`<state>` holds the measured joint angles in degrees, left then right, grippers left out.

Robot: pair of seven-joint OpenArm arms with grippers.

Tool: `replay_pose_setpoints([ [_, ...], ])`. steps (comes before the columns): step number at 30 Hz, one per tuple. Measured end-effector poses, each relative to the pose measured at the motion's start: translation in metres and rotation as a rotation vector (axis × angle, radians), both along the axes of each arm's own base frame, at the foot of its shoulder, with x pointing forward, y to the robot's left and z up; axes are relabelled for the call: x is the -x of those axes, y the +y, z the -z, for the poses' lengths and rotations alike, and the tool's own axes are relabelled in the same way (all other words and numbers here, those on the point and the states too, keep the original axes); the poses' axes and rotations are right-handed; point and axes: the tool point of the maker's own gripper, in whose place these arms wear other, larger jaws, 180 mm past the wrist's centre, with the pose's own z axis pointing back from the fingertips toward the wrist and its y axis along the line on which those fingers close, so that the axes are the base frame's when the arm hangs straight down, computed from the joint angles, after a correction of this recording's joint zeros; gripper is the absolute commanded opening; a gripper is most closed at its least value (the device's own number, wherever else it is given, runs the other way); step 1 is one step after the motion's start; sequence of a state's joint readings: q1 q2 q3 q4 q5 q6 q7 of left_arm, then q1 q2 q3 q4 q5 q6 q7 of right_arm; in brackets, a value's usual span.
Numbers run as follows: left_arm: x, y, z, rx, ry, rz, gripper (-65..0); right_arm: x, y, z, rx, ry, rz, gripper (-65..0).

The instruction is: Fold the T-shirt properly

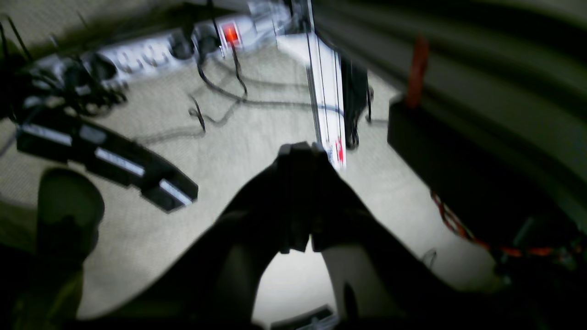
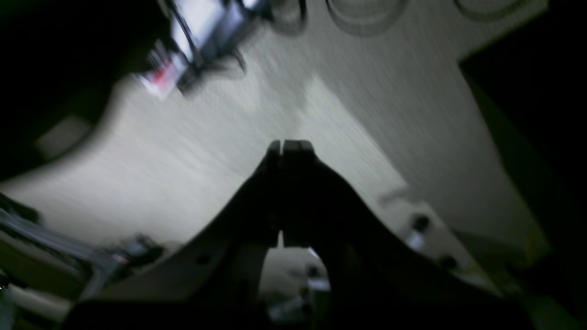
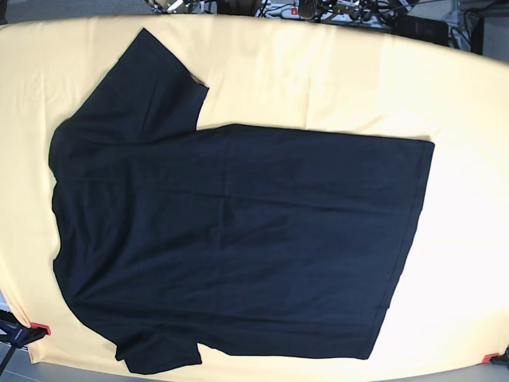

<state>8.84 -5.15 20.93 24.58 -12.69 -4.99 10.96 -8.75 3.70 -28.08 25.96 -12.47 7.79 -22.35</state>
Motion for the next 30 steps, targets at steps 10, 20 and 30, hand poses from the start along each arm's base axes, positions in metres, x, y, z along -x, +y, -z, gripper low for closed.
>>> replay_pose_setpoints([
  [10, 0.066, 0.012, -0.028, 0.013, 0.061, 0.134, -65.0, 0.077, -0.019, -0.027, 0.012, 0.108, -0.041, -65.0],
  [20, 0.124, 0.029, -0.102, 0.098, 0.086, 0.251, -65.0, 0.147, -0.009, -0.097, 0.068, 0.146, -0.01, -65.0],
  [30, 0.101, 0.056, -0.213, 0.05, -0.136, 0.561, -65.0, 0.098, -0.013, -0.213, 0.057, -0.165, 0.026, -65.0],
])
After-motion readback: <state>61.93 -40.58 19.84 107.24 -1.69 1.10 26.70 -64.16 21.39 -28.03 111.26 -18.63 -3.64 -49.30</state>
